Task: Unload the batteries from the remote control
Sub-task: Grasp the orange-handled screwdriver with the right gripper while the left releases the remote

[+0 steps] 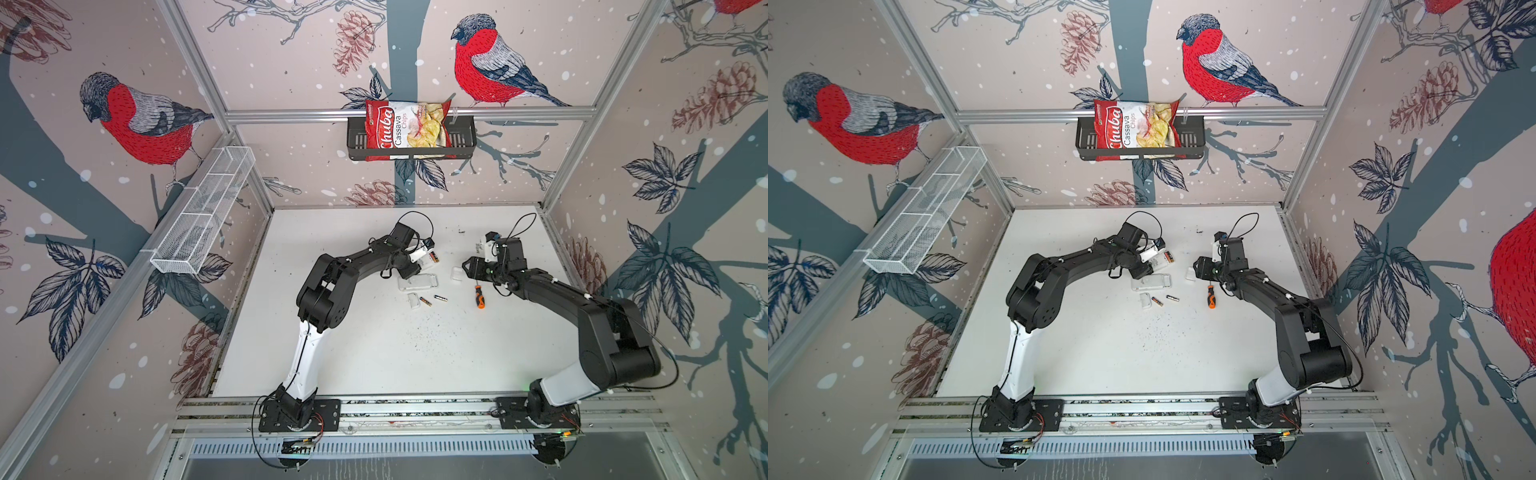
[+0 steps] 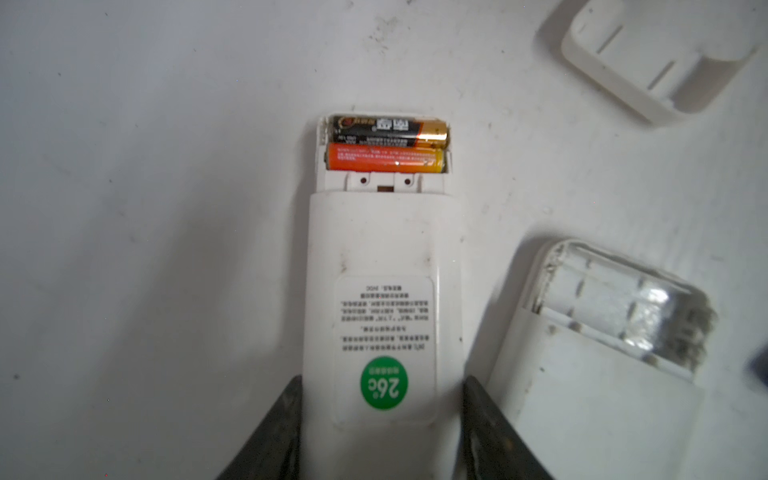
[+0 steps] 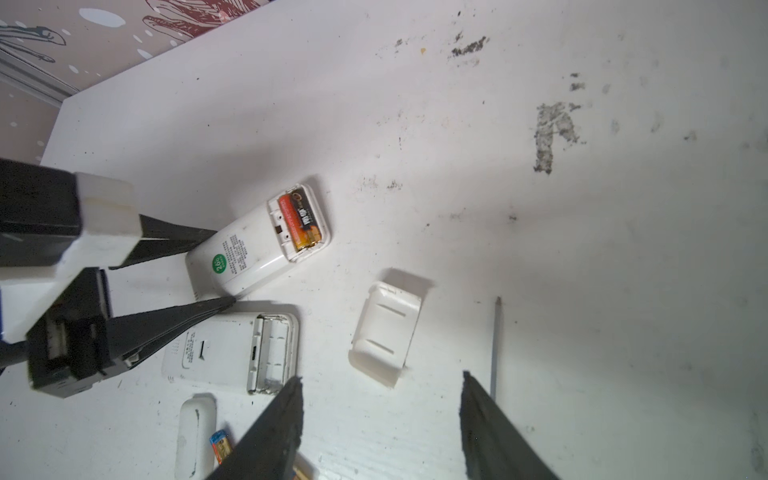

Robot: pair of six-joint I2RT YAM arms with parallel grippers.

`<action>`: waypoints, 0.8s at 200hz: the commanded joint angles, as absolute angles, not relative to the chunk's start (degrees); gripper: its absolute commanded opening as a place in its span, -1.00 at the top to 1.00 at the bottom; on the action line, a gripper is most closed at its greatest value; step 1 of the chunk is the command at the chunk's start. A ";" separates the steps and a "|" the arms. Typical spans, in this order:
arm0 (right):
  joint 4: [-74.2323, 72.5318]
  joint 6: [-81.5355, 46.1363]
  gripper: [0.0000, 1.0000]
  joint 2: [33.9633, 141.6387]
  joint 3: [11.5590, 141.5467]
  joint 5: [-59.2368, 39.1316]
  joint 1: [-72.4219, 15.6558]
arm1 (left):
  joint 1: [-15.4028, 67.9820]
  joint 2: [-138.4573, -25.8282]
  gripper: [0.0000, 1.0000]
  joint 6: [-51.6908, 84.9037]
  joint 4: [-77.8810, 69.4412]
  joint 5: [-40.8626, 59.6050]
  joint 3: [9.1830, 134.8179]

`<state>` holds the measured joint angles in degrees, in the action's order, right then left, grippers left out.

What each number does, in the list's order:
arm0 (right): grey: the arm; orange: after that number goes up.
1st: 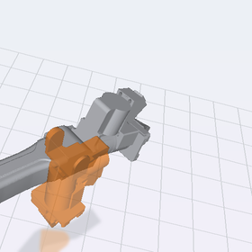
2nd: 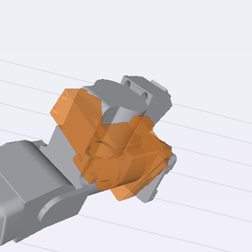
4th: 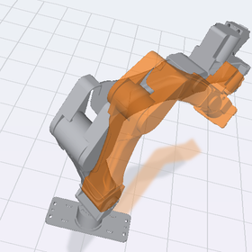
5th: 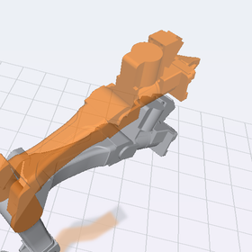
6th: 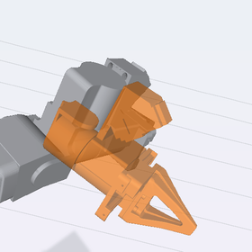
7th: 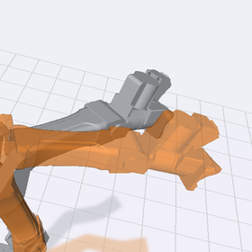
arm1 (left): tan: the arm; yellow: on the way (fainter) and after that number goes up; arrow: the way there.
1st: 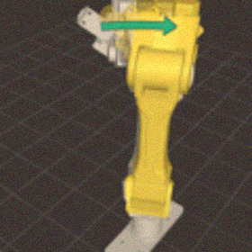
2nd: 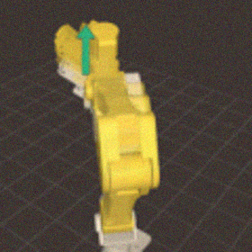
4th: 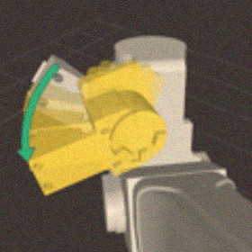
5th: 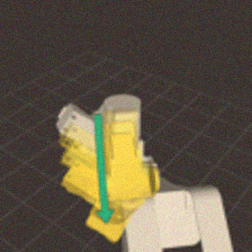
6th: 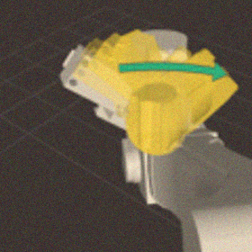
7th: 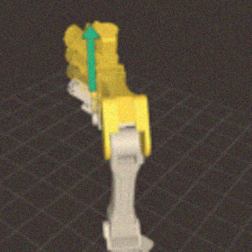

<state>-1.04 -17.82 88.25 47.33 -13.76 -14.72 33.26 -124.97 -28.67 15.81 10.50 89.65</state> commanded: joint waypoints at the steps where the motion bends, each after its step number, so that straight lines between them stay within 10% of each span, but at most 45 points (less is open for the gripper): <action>1: 0.53 -18.63 -0.24 87.16 45.13 -12.53 -14.79 | 34.17 -122.22 0.47 -26.66 15.33 12.09 85.35; 95: 5.02 -21.26 -0.07 85.97 38.34 -7.47 -15.98 | 35.86 -116.15 0.41 -23.34 12.16 10.12 75.73; 160: 7.66 -22.20 0.31 90.89 41.00 -3.03 -19.75 | 34.28 -113.62 -0.33 -21.25 10.55 10.71 74.59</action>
<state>4.71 -21.17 88.97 39.70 -6.57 -18.33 34.68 -115.70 -22.59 9.98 9.02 75.18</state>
